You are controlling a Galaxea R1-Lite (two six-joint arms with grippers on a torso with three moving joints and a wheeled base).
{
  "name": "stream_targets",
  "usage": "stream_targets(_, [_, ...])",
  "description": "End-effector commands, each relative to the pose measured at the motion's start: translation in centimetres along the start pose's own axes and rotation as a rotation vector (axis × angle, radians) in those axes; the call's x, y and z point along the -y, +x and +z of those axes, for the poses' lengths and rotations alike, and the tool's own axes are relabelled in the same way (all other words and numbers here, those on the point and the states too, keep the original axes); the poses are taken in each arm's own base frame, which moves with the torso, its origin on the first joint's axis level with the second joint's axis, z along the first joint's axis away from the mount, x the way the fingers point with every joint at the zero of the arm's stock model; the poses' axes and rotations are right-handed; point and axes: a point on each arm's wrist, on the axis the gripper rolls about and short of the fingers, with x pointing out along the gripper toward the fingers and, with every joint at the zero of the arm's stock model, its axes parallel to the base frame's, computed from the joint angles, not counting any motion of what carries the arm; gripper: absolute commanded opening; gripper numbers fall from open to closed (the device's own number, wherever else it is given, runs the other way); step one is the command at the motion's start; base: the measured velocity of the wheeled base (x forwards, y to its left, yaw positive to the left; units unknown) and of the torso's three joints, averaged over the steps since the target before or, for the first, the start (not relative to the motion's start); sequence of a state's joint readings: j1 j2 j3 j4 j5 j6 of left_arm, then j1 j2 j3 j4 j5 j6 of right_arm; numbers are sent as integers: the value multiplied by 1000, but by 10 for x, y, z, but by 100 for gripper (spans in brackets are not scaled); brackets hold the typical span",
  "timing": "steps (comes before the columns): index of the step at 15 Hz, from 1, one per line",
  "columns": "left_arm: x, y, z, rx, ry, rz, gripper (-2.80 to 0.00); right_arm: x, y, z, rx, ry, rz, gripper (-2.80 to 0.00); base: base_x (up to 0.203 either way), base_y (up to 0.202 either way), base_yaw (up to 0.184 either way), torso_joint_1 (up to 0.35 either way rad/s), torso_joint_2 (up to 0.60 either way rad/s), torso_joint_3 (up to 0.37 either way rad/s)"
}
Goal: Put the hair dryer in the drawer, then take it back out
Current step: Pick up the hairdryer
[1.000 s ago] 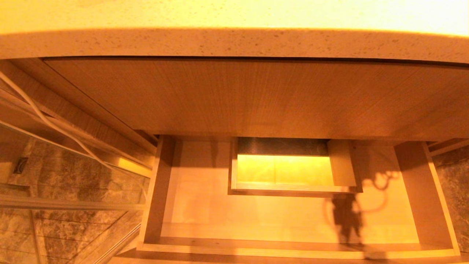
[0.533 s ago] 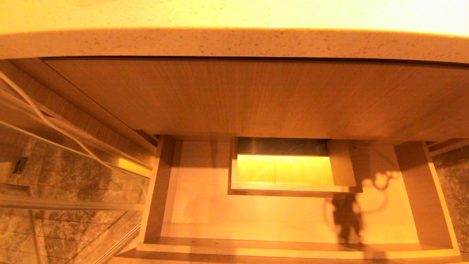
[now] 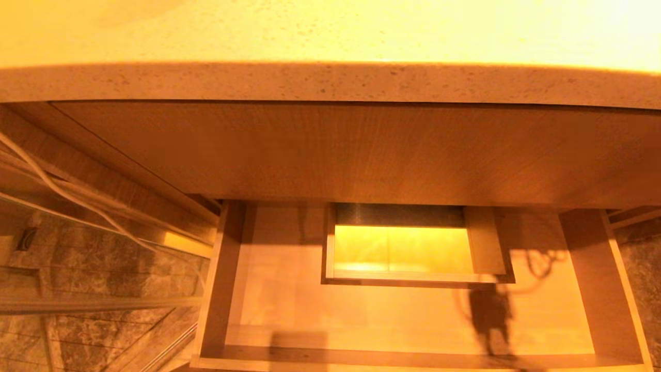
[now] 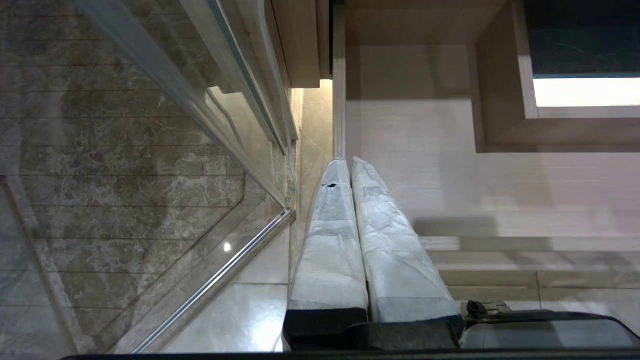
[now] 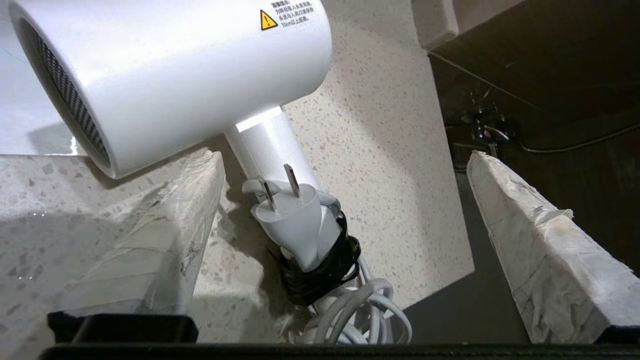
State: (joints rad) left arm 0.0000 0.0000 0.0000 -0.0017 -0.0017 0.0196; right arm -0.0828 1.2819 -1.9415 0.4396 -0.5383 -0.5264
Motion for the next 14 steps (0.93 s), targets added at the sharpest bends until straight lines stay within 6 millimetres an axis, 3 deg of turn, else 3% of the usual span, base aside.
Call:
stream_targets(1, [0, 0, 0, -2, 0, 0, -280, 2, -2, 0, 2, 0, -5, 0, 0, 0, 0, 107, -12, 74])
stream_targets(5, [0, 0, 0, -2, 0, 0, -280, 3, -3, 1, 10, -3, -8, 0, 0, 0, 0, 52, -18, 46])
stream_targets(9, [0, 0, 0, -2, 0, 0, -280, 3, -3, 0, 2, -7, -6, 0, 0, 0, 0, 273, -88, 172])
stream_targets(14, [0, 0, 0, -2, 0, 0, -280, 8, -10, 1, 10, 51, -22, 0, 0, 0, 0, 44, -15, 30])
